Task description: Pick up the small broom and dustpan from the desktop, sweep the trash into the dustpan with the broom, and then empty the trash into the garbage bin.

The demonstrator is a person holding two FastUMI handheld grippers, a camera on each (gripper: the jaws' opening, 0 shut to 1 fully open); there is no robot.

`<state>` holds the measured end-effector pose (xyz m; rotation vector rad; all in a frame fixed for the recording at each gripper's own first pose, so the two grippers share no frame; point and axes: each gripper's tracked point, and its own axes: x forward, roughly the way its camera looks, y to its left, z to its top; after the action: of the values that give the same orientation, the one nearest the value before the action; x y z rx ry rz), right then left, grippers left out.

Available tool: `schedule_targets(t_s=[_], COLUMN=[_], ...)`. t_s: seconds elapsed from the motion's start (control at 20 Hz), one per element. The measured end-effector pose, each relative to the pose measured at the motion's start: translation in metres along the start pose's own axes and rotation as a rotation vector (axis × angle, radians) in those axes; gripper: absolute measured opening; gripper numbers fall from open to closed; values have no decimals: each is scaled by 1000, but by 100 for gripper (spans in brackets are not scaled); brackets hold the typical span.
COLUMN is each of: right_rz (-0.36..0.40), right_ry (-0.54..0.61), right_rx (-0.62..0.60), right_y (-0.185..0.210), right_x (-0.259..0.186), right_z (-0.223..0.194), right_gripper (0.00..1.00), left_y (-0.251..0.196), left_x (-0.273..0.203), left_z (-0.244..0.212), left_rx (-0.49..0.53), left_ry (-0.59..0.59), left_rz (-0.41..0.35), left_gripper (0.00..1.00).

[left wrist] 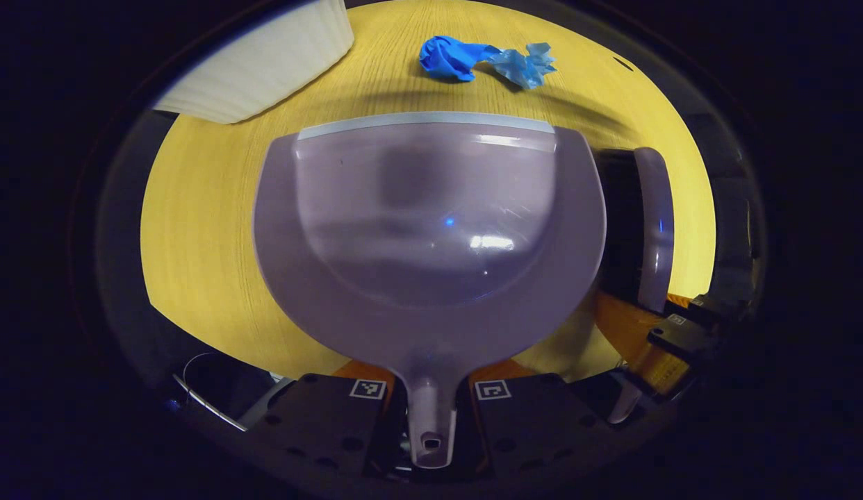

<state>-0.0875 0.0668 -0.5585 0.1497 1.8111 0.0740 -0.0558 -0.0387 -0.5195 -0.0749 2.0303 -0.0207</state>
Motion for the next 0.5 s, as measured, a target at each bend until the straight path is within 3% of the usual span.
schedule_targets(t_s=[0.3, 0.5], right_rz=[82, 67], right_ry=[2, -66], right_rx=[-66, -115], right_y=[4, -11], right_x=[-7, -22], right_z=[5, 45], right_gripper=[24, 24], left_y=[8, 16], left_x=[-5, -21], left_z=[1, 5], left_rx=[92, 145], left_ry=[-14, -58], left_rz=[-22, -79], left_gripper=[27, 26])
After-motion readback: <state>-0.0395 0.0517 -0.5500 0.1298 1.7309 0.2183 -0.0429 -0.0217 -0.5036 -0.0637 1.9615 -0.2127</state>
